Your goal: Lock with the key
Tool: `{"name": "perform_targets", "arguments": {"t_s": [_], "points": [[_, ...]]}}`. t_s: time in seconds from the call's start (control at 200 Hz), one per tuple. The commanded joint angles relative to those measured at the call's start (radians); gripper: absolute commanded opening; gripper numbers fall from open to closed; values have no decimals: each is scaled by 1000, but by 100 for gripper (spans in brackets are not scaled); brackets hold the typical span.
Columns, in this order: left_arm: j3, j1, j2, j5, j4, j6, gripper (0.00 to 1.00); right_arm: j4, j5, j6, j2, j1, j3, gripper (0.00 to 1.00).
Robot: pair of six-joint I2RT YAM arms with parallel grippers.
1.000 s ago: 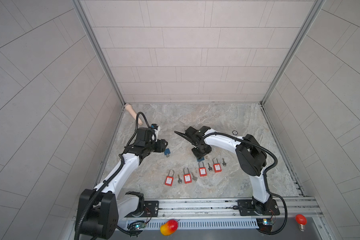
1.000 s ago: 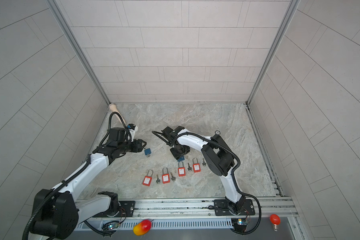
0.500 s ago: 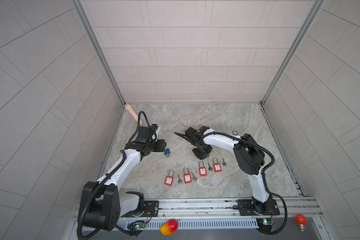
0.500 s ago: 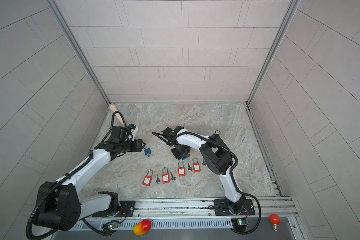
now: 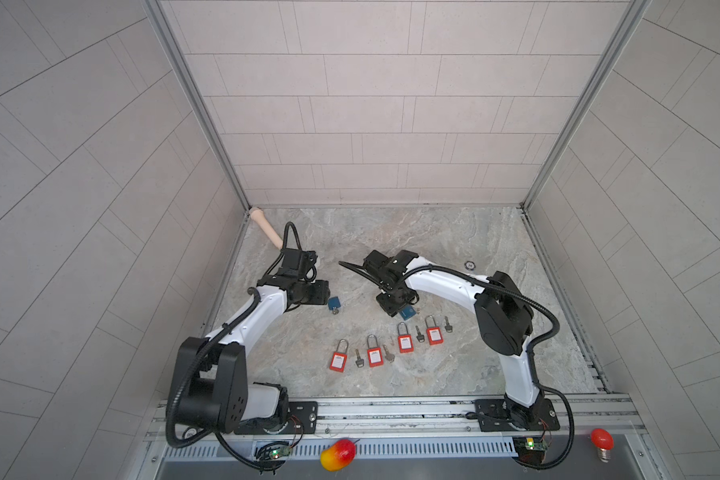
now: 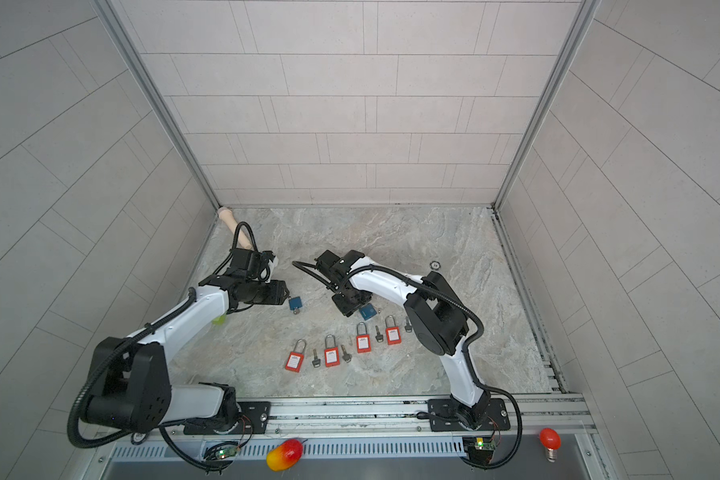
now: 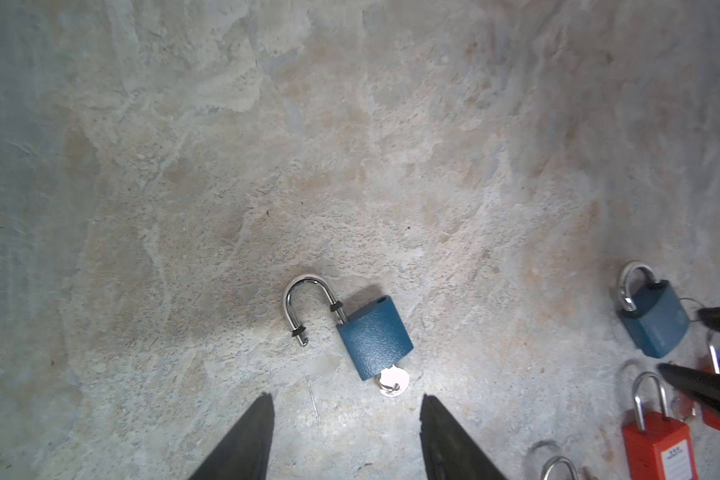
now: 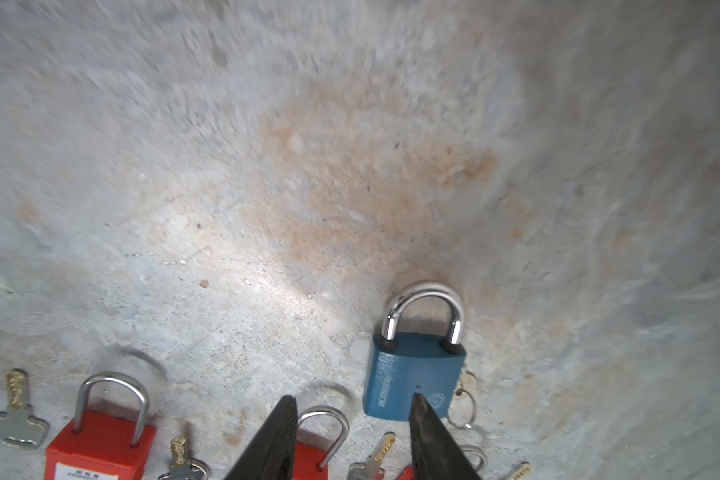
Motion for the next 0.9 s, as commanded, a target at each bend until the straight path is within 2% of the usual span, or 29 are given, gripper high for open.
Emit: {"name": "perform_targets", "arguments": {"t_s": [0.0, 0.075, 0.19, 0.365, 0.525, 0.665, 0.816, 0.896], "points": [[79, -4, 83, -31, -81, -22, 62, 77, 169, -5, -153, 6, -19, 47], [127, -6, 150, -25, -117, -40, 62, 151, 268, 4, -231, 12, -65, 48], [146, -25, 184, -34, -103, -45, 62, 253, 295, -1, -321, 13, -140, 48], [148, -48, 208, -34, -81, -78, 62, 280, 315, 2, -336, 12, -176, 48], [101, -93, 226, -35, -33, -142, 62, 366, 438, 43, -407, 12, -251, 49], [79, -120, 239, -43, 7, -196, 62, 485, 479, 46, -484, 7, -350, 61], [83, -166, 261, -52, 20, -227, 62, 541, 460, 52, -531, -8, -408, 63], [72, -196, 263, -56, 45, -258, 62, 578, 458, 57, -558, -10, -441, 69]]}}
